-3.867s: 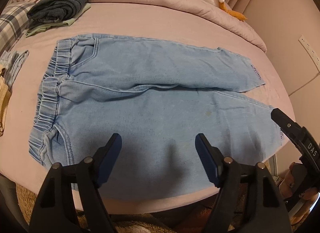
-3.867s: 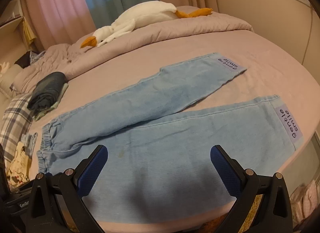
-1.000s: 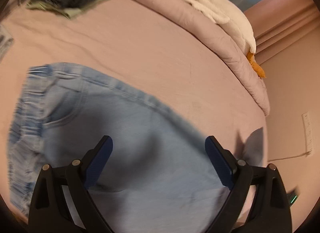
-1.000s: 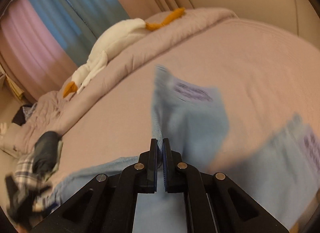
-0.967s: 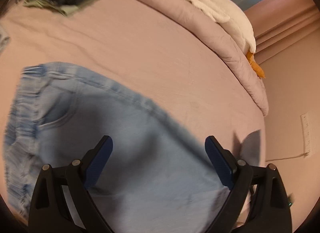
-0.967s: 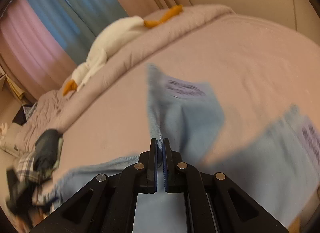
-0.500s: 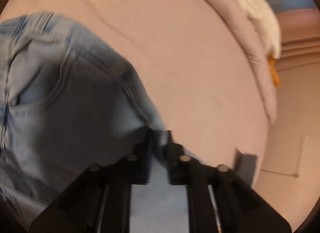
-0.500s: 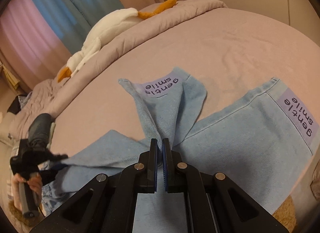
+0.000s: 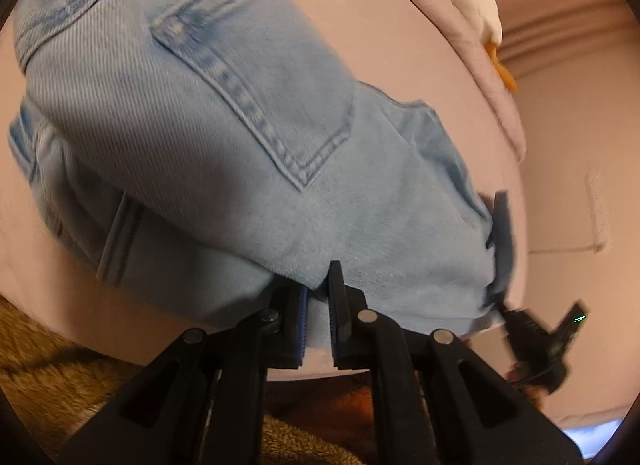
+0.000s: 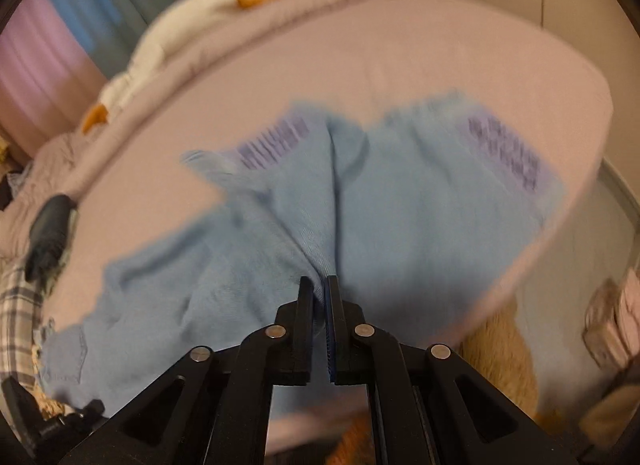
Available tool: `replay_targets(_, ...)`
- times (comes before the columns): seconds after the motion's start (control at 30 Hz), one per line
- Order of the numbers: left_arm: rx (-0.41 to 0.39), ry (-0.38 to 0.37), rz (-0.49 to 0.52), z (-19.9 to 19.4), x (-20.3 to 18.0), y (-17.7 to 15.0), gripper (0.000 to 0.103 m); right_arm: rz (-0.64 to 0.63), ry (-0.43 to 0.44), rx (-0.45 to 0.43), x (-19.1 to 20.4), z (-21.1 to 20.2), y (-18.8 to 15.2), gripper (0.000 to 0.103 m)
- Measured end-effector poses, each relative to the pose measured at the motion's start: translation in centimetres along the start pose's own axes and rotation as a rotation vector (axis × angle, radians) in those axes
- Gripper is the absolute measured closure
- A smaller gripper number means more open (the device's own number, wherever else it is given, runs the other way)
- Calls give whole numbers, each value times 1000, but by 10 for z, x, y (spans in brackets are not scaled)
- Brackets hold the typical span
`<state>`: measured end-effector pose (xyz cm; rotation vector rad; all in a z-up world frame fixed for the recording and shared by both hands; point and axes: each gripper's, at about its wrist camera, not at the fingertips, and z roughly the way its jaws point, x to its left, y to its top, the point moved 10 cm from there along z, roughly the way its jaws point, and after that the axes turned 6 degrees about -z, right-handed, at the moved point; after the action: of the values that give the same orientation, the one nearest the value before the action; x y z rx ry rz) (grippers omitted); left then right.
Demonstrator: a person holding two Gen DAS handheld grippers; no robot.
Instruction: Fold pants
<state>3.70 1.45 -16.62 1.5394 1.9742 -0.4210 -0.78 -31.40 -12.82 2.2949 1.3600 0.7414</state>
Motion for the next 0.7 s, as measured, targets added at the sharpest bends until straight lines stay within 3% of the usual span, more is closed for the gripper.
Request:
replay_targets(0.07, -28, 25, 28, -9, -4, 9, 90, -30, -54, 47, -2, 8, -3, 97)
replay_targets(0.13, -76, 52, 56, -24, -5, 17, 80, -79, -79, 35, 5, 3, 6, 92)
replay_targets(0.17, -102, 61, 54, -32, -2, 22, 69, -101, -96, 29, 8, 1, 10, 88)
replay_targets(0.23, -157, 67, 22, -49, 7, 30, 51, -170, -152, -4, 19, -6, 23, 75)
replay_targets(0.3, -201, 78, -14, -61, 17, 38, 35, -207, -164, -27, 26, -7, 32, 52)
replay_targets(0.4, -218, 123, -45, -70, 33, 51, 35, -267, -156, -21, 45, 2, 47, 47)
replay_targets(0.5, -242, 104, -102, -85, 44, 67, 35, -338, -113, -29, 71, 16, 60, 45)
replay_targets(0.6, -270, 85, -126, -88, 44, 86, 35, -376, -102, 24, 88, 53, 66, 45)
replay_targets(0.67, -246, 54, -138, -84, 45, 91, 42, -377, -97, 81, 92, 87, 68, 46)
replay_targets(0.7, -226, 31, -134, -77, 38, 93, 60, -371, -106, 100, 90, 102, 71, 52)
